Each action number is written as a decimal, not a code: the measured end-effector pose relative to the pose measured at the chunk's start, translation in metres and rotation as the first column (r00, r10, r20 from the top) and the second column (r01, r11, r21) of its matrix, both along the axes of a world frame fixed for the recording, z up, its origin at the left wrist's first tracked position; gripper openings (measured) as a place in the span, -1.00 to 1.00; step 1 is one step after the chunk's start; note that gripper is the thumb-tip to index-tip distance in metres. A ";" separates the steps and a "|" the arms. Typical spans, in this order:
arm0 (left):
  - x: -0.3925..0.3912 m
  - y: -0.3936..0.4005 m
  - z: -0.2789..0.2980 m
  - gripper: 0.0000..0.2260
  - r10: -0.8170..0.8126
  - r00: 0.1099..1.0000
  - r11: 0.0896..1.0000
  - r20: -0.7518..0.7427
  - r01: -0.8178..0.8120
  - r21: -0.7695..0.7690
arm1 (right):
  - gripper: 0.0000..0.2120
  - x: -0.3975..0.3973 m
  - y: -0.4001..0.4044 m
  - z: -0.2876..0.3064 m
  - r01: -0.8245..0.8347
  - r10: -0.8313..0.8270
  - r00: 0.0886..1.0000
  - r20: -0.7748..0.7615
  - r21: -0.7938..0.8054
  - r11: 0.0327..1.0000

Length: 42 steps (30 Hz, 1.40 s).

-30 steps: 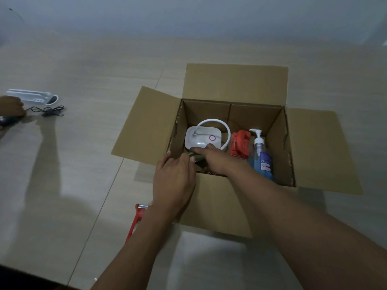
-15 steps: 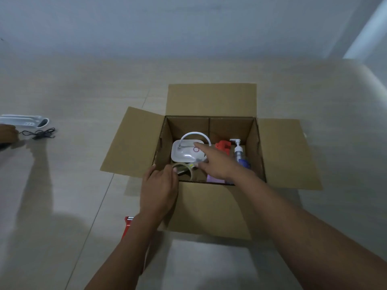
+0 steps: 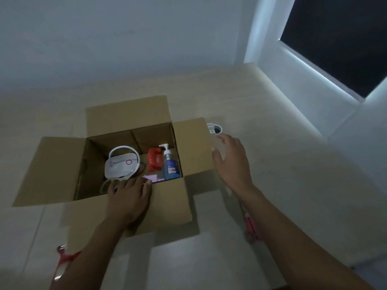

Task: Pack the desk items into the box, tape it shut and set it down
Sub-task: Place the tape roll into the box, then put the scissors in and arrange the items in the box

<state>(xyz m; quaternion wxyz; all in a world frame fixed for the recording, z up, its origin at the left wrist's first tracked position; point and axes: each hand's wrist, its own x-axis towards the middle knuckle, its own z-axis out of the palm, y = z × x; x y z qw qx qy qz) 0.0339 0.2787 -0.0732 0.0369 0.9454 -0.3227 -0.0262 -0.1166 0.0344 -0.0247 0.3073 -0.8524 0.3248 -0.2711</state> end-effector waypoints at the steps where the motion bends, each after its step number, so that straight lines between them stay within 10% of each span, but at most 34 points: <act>1: -0.003 -0.006 0.000 -0.54 -0.014 0.999 1.000 -0.044 0.014 0.019 | -0.63 -0.014 -0.004 -0.010 0.043 -0.043 0.999 -0.007 0.003 0.999; 17: -0.009 -0.025 -0.008 -0.51 -0.058 0.997 0.993 -0.045 0.054 -0.101 | -0.62 -0.146 0.021 -0.147 0.318 -0.245 0.714 -0.656 -0.009 0.948; 31: 0.002 -0.009 0.003 -0.62 -0.071 0.988 0.997 -0.138 0.065 -0.045 | -0.75 -0.117 -0.003 -0.122 0.442 -0.274 0.831 -0.484 0.276 0.853; 37: 0.021 0.017 0.008 -0.56 -0.047 0.993 0.999 -0.104 0.045 -0.017 | -0.88 -0.028 -0.016 -0.016 0.313 -0.305 0.950 -0.073 0.227 0.922; 42: 0.036 0.035 0.016 -0.42 -0.024 0.983 0.999 -0.184 0.028 0.019 | -0.89 0.043 0.006 0.037 0.013 -0.020 0.996 0.083 0.081 0.997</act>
